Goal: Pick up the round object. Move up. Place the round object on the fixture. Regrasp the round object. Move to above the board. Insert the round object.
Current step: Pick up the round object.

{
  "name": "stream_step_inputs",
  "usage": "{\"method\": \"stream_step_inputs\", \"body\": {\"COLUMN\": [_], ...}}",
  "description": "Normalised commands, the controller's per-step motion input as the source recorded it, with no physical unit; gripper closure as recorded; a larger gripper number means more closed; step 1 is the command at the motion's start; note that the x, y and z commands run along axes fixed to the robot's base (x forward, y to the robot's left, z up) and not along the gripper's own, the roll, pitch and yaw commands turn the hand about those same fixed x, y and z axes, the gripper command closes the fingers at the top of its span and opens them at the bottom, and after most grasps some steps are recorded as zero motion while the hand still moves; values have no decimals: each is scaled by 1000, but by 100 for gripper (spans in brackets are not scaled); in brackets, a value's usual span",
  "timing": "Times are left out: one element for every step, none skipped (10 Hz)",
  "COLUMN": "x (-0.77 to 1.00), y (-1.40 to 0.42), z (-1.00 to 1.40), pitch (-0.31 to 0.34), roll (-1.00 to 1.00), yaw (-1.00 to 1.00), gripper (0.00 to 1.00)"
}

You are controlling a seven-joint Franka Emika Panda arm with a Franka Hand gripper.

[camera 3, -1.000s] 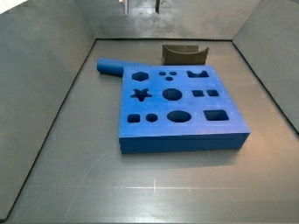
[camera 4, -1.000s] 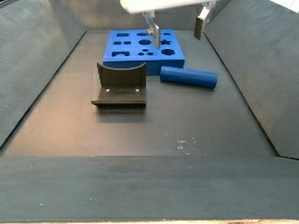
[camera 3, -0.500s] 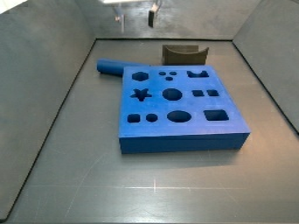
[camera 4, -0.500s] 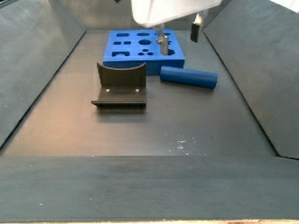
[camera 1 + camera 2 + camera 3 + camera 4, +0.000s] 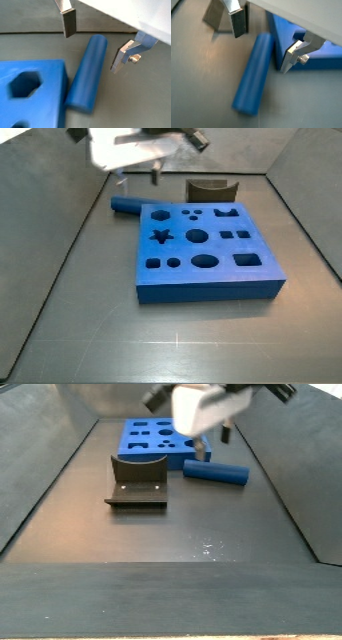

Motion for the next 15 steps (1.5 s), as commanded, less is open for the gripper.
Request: {"method": "stream_step_inputs", "body": {"x": [-574,-9,137,63,0,-66,-257,-337,-234,-189,-94,-40,-120,0,0], "y": [97,20,0,0,0,0,0,0,0,0,0,0,-23,0,0], "z": [-777,-569,-406,-451,-574,-574,-354,-123,0,23,146,0,-80,0,0], "pitch": [-203,-126,-46,-21,-31,-3,0,30,136,116,36,0,-67,-31,0], "roll": [50,-23,-20,0,60,170,194,286,356,333,177,143,0,0,0], "yaw": [186,174,137,126,157,157,120,166,80,114,134,106,-106,0,0], "gripper": [0,0,0,0,0,0,0,0,0,0,0,0,0,0,0]}}
